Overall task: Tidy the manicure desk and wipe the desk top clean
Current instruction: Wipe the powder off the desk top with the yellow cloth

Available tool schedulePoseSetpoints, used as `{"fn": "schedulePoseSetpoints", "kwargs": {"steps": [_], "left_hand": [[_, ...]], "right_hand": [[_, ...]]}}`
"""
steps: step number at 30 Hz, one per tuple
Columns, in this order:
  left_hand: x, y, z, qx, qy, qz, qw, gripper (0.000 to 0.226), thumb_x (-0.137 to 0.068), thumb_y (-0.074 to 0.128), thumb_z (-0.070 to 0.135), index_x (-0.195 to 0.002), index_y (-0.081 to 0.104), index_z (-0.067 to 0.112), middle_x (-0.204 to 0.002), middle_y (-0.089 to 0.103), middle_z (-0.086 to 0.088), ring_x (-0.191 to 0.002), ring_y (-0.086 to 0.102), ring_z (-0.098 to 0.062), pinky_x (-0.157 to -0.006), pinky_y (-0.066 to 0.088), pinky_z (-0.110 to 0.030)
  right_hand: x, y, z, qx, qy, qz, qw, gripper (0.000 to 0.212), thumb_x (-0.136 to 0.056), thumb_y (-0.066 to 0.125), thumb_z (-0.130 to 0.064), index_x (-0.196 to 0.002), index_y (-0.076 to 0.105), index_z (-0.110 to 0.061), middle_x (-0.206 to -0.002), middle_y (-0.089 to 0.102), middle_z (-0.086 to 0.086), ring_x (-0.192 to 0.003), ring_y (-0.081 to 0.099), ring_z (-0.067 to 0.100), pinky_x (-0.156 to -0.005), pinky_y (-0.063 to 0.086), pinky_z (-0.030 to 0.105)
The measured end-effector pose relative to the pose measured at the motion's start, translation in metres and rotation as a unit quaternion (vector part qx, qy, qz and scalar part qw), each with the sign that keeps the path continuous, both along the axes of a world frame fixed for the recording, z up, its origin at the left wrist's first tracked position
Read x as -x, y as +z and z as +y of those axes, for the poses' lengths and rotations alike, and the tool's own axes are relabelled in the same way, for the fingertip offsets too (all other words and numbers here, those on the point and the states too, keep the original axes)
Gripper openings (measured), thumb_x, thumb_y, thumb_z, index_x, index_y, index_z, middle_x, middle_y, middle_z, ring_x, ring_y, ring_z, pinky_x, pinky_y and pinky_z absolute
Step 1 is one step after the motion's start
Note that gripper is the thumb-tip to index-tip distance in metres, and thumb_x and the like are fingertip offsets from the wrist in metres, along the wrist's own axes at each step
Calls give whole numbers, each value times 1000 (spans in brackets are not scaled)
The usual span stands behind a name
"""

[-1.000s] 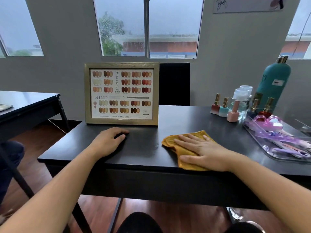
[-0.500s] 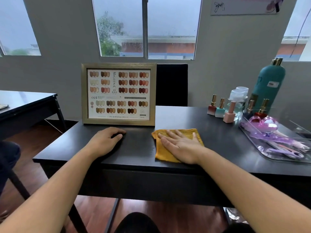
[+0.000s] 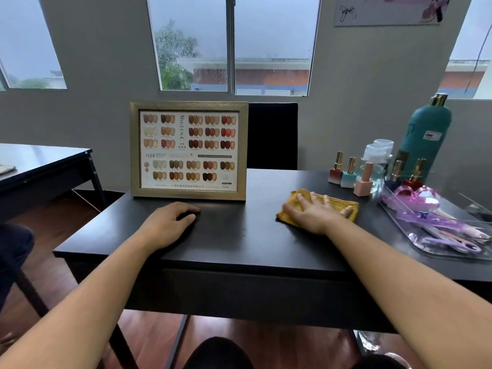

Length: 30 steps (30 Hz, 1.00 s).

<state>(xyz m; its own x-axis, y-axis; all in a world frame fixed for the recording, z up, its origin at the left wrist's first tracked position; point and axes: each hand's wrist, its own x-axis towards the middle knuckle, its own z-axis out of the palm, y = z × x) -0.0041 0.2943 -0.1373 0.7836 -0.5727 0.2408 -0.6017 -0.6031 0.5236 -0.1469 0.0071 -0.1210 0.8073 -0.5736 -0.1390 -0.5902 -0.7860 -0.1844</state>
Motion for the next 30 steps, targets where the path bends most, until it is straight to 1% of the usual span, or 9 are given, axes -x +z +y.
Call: {"fn": "schedulePoseSetpoints", "kwargs": {"steps": [2, 4, 8, 10, 13, 16, 19, 24, 30], "left_hand": [[0, 0, 0, 0, -1, 0, 1000, 28, -92, 51, 30, -119, 60, 32, -129, 56, 10, -121, 48, -11, -100, 32, -26], [1, 0, 0, -3, -4, -3, 1000, 28, -92, 52, 30, -119, 60, 32, -129, 56, 10, -120, 48, -11, -101, 33, -27], [1, 0, 0, -8, -7, -9, 1000, 29, -92, 53, 30, -120, 59, 31, -130, 55, 10, -120, 48, -10, -100, 33, -26], [1, -1, 0, -9, -9, -11, 1000, 30, -92, 53, 30, -121, 59, 31, -130, 55, 10, -120, 48, -10, -101, 33, -26], [1, -1, 0, -16, -11, -22, 1000, 31, -92, 52, 29, -122, 58, 30, -131, 54, 10, -121, 47, -11, -102, 33, -26], [2, -1, 0, -28, -11, -32, 999, 32, -92, 51, 30, -124, 56, 30, -133, 53, 9, -122, 46, -11, -103, 33, -27], [1, -2, -1, -35, -10, -39, 999, 32, -92, 51, 30, -124, 55, 30, -134, 52, 9, -123, 45, -11, -104, 32, -28], [1, -1, -2, -37, -6, -41, 998, 32, -93, 50, 29, -124, 56, 29, -134, 51, 8, -124, 45, -12, -103, 32, -28], [1, 1, -2, -46, -9, -43, 998, 33, -93, 50, 29, -126, 55, 28, -135, 50, 7, -125, 44, -13, -104, 30, -27]], "right_hand": [[-4, -3, 26, 15, 71, 3, 997, 82, -76, 18, -83, -147, 1, -44, -159, -8, -8, -146, -9, 26, -104, -11, 70], [4, -7, 48, 30, 155, -5, 987, 72, -82, 19, -76, -146, 1, -47, -159, -7, -10, -146, -8, 20, -108, -9, 66], [46, -10, 47, 12, 267, -31, 963, 53, -95, 21, -57, -144, 3, -50, -157, -5, -19, -144, -10, 6, -117, -7, 44], [65, -9, 30, -2, 264, -37, 964, 51, -97, 24, -52, -144, 5, -49, -155, -3, -23, -144, -9, 2, -117, -6, 39], [69, -6, -5, 14, 174, -30, 984, 52, -98, 27, -48, -147, 9, -43, -158, 1, -18, -145, -3, 6, -117, -2, 44], [44, -5, -35, 18, 68, -21, 997, 56, -98, 24, -51, -149, 8, -38, -159, -1, -12, -147, -1, 13, -116, 0, 49], [4, -6, -44, 20, 23, -18, 999, 58, -96, 20, -55, -150, 6, -37, -160, -2, -8, -147, -2, 19, -116, 0, 52], [-28, -4, -22, 18, 73, -9, 997, 58, -95, 20, -57, -149, 5, -39, -160, -2, -7, -147, -3, 20, -116, -2, 52], [15, -4, 20, 21, 203, -8, 979, 55, -96, 21, -55, -147, 3, -44, -159, -6, -10, -146, -7, 15, -117, -5, 50]]}}
